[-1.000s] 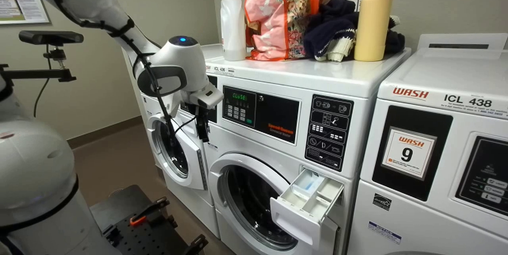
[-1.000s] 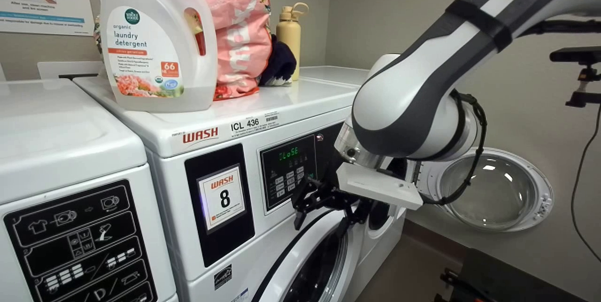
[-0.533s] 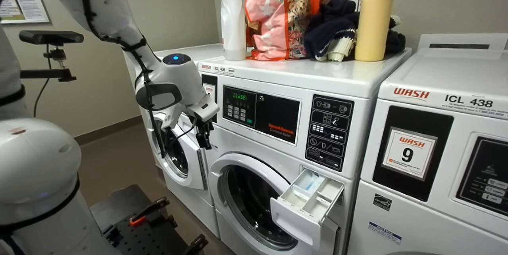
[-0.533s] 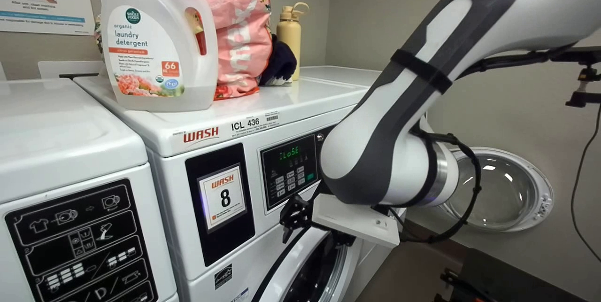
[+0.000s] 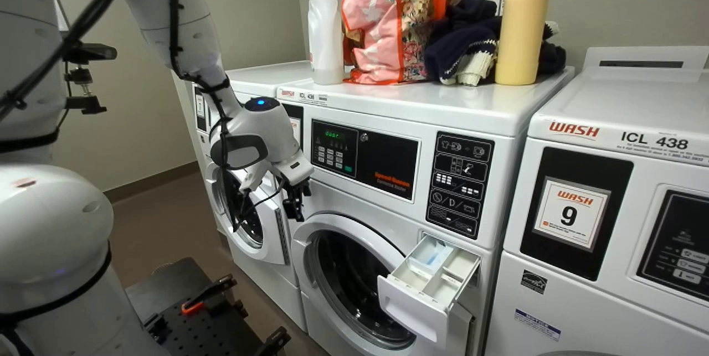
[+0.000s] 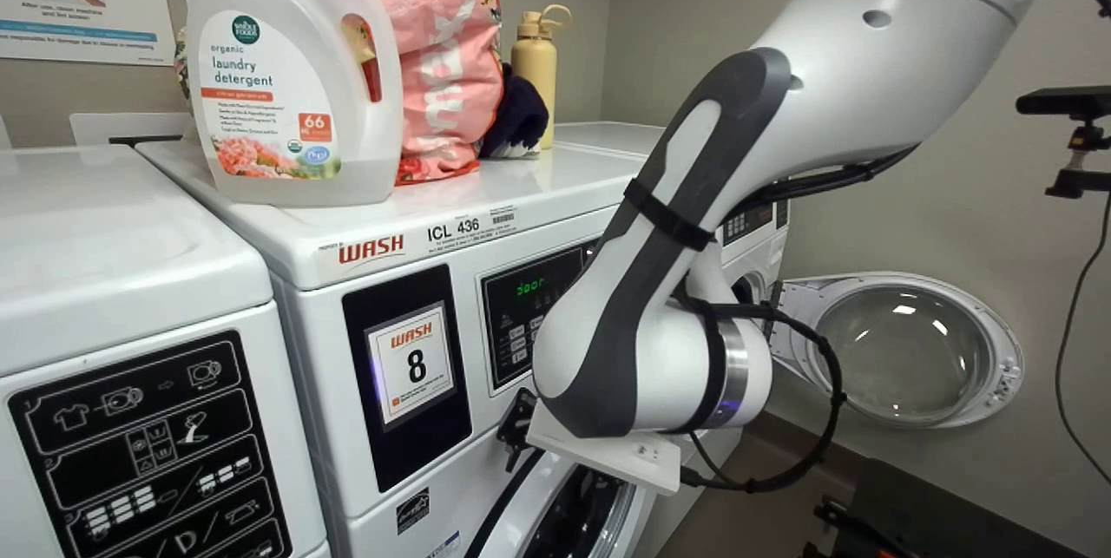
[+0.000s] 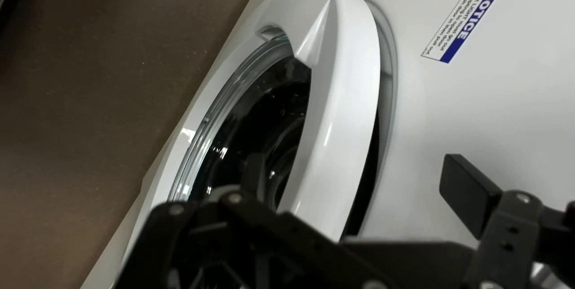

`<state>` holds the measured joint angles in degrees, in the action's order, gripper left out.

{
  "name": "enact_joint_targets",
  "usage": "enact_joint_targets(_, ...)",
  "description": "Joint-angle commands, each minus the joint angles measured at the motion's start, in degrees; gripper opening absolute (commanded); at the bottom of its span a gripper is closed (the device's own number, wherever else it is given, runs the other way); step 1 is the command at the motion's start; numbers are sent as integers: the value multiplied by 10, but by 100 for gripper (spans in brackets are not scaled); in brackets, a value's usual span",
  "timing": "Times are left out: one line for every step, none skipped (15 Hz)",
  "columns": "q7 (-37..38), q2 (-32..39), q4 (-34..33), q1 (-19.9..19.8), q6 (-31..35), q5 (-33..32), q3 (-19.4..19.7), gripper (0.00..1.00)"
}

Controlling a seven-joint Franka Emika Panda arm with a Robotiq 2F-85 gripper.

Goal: Open the door of the washing machine and push the tray back in

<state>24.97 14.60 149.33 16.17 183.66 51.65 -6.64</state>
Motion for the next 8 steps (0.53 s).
enact_joint_targets(36,56,-33,0,28,-5,4,100)
enact_joint_targets(42,68,-38,2,29,-3,6,100)
enact_joint_targets(46,78,-41,5,28,-2,10,100)
enact_joint_targets(49,83,-43,19,25,6,24,100)
enact_joint_targets(51,94,-49,20,24,7,26,100)
enact_joint_targets(58,101,-52,24,24,8,33,100)
enact_joint_targets(63,106,-54,30,22,9,39,100)
enact_joint_targets(69,113,-57,35,22,9,44,100)
